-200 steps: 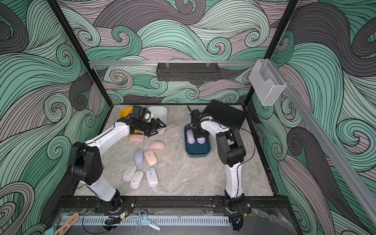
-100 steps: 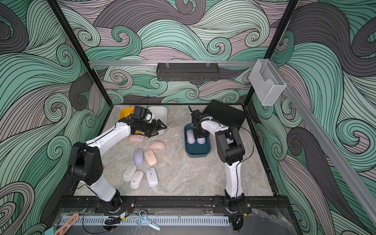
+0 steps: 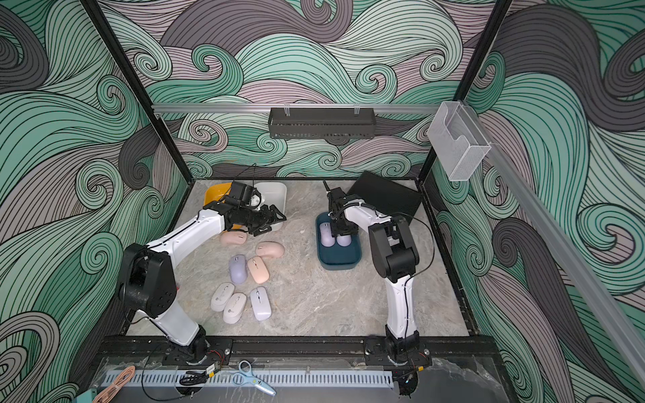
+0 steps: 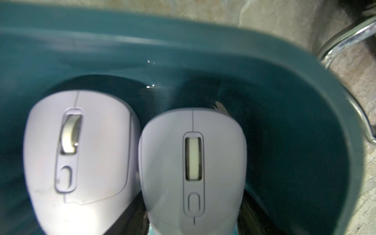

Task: Place the mice by color into the storage box
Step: Place the mouse in the storage box.

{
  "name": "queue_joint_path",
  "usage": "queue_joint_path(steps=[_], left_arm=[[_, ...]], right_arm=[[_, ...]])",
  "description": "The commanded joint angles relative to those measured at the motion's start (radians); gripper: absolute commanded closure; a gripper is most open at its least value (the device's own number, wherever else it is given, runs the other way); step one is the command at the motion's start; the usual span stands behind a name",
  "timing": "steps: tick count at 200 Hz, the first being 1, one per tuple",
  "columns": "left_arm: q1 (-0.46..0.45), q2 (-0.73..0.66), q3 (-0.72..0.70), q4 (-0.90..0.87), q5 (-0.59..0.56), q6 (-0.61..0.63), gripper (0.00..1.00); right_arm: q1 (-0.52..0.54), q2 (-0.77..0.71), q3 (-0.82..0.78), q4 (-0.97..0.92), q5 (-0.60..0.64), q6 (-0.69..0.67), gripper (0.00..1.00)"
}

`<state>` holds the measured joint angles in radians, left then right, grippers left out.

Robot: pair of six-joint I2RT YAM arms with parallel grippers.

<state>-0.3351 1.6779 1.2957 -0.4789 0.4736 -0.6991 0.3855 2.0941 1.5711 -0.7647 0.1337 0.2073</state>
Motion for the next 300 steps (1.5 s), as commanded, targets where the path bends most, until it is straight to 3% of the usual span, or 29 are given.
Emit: queue_joint_path(steps=[1, 71, 130, 149, 171, 190, 251, 300], left_arm=[[-0.008, 0.005, 0.04, -0.024, -0.016, 0.021, 0.2], [-0.013, 0.008, 0.042, -0.027, -0.018, 0.023, 0.2], [-0.007, -0.029, 0.065, -0.071, -0.075, 0.063, 0.19], [0.001, -0.046, 0.073, -0.085, -0.1, 0.078, 0.19], [0.029, -0.069, 0.075, -0.09, -0.117, 0.082, 0.19], [0.057, -0.079, 0.073, -0.091, -0.12, 0.078, 0.19], [0.18, -0.124, 0.071, -0.086, -0.111, 0.057, 0.19], [0.2, -0.132, 0.064, -0.077, -0.091, 0.046, 0.19]], right_arm=[[-0.005, 0.009, 0.036, -0.016, 0.002, 0.004, 0.38], [-0.004, 0.014, 0.051, -0.023, -0.013, 0.007, 0.38], [0.008, -0.145, 0.08, -0.102, 0.027, 0.007, 0.34], [0.023, -0.219, -0.006, -0.096, 0.006, 0.024, 0.42], [0.036, -0.272, -0.112, -0.071, -0.049, 0.054, 0.69], [0.039, -0.264, -0.159, -0.044, -0.058, 0.06, 0.82], [0.024, -0.128, -0.122, -0.017, -0.027, 0.047, 0.85], [0.02, -0.086, -0.087, -0.017, -0.025, 0.041, 0.84]])
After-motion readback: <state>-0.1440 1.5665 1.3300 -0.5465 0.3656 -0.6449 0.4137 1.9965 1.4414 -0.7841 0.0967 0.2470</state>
